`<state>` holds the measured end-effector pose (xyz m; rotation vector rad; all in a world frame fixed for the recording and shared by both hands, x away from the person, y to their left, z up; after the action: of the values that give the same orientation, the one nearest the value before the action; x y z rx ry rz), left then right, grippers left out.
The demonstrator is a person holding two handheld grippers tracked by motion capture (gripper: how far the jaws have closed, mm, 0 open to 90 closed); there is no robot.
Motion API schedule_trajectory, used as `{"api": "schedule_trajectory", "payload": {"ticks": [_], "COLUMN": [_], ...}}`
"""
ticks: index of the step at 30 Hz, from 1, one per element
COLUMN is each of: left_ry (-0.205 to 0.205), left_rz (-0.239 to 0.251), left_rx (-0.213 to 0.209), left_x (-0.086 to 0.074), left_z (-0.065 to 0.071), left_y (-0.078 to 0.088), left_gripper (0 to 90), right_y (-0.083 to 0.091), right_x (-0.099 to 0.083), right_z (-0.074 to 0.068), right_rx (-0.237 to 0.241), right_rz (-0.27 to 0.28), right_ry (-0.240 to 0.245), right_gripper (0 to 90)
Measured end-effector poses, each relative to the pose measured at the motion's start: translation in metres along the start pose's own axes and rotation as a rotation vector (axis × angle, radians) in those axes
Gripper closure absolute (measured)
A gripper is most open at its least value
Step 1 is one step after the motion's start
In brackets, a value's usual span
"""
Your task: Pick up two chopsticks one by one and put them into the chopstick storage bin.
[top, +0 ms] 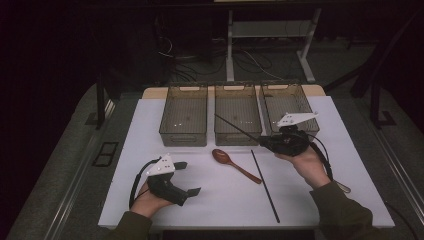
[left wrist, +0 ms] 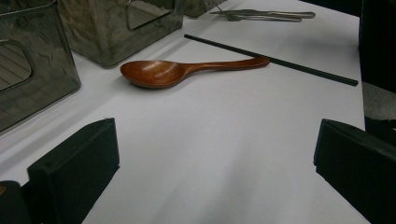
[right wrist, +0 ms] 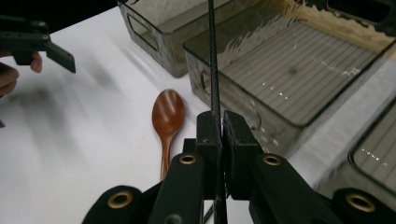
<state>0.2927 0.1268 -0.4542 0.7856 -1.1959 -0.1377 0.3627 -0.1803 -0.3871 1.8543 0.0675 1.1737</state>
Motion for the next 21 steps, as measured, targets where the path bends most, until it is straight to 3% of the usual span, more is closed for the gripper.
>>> {"api": "schedule_trajectory", "payload": {"ticks": [11,21], "left_ry": [-0.005,0.003], "left_rz": [0.006,0.014], "left_rx": [0.003,0.003], "left_x": [0.002,0.003], "left_z": [0.001,0.001], "left_y": [0.000,0.000], "left_gripper": [0.0,0.0], "right_y": [-0.021,-0.052], "right_x": [0.036,0.067], "right_z": [-0.007,-0.009], "right_rx": [-0.009,-0.032], "right_rz": [-0.001,-0.030], "right_ry": [0.013,-0.011], "right_gripper": [84.6,84.6]}}
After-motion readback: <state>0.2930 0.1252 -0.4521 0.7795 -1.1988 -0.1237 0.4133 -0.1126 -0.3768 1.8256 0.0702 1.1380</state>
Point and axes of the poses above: each handheld gripper's, and its own axes: y roughly backward along the jaws, x roughly out of its top, z roughly to its right, the point moved 5 cm from there along -y, roughly forward along the jaws, and after that the axes turned 9 degrees about -z, right-handed, at the moved point
